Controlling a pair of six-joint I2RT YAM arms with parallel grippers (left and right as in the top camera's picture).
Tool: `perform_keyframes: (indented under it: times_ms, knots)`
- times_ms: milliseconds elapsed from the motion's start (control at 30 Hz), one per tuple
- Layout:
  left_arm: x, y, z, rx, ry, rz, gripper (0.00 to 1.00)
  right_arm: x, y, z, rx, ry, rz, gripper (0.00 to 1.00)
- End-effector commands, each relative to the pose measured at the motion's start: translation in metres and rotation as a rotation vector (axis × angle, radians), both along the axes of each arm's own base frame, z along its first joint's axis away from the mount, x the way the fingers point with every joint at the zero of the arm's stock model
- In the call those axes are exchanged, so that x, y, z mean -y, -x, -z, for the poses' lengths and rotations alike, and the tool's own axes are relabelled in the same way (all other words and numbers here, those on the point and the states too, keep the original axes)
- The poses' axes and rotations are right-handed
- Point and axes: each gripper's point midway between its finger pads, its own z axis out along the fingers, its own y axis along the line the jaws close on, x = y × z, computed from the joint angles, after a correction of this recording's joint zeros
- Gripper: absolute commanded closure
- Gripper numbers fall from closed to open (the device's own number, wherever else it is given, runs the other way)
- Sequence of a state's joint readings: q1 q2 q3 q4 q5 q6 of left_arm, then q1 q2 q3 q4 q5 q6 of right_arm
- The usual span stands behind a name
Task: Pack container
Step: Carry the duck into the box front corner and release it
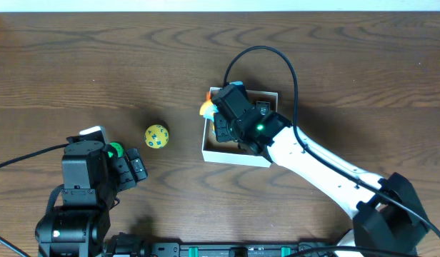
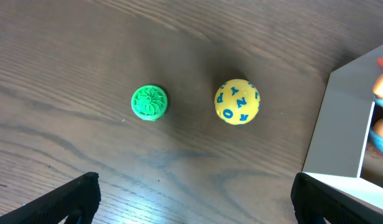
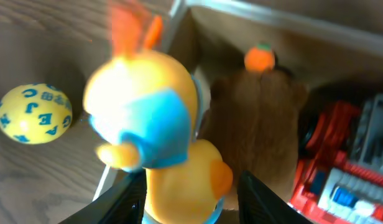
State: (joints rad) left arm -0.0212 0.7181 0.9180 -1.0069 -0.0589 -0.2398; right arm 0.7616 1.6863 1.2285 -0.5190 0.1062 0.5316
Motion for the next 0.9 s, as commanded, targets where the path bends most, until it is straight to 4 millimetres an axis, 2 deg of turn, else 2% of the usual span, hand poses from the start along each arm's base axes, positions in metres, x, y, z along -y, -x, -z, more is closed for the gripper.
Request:
perform_keyframes:
  times_ms: [0, 133, 200, 267, 300, 567, 700, 867]
  knots:
    - [-0.001, -0.001, -0.007, 0.017, 0.005, -0.013, 0.02, -0.003, 0.000, -0.018, 0.080, 0.039, -0.102, 0.53]
    - [-0.001, -0.001, -0.007, 0.018, 0.005, -0.013, 0.02, -0.004, -0.001, -0.018, 0.100, 0.063, -0.145, 0.63]
    - [-0.001, -0.001, -0.007, 0.017, 0.005, -0.013, 0.02, -0.005, -0.002, -0.020, 0.119, 0.075, -0.173, 0.76]
    - [-0.001, -0.001, -0.007, 0.018, 0.006, -0.012, 0.02, -0.007, -0.004, -0.022, 0.141, 0.086, -0.204, 0.95]
    - [-0.001, -0.001, -0.007, 0.017, 0.006, -0.012, 0.02, -0.008, -0.005, -0.023, 0.151, 0.087, -0.215, 0.99]
    - [-0.001, -0.001, -0.007, 0.017, 0.006, -0.012, 0.02, -0.022, -0.010, -0.033, 0.216, 0.060, -0.291, 0.99]
    - [-0.001, -0.001, -0.007, 0.018, 0.006, -0.012, 0.02, -0.028, -0.002, -0.031, 0.190, 0.037, -0.338, 0.99]
    - [-0.001, -0.001, -0.007, 0.018, 0.005, -0.013, 0.02, -0.032, 0.018, -0.021, 0.138, 0.055, -0.442, 0.99]
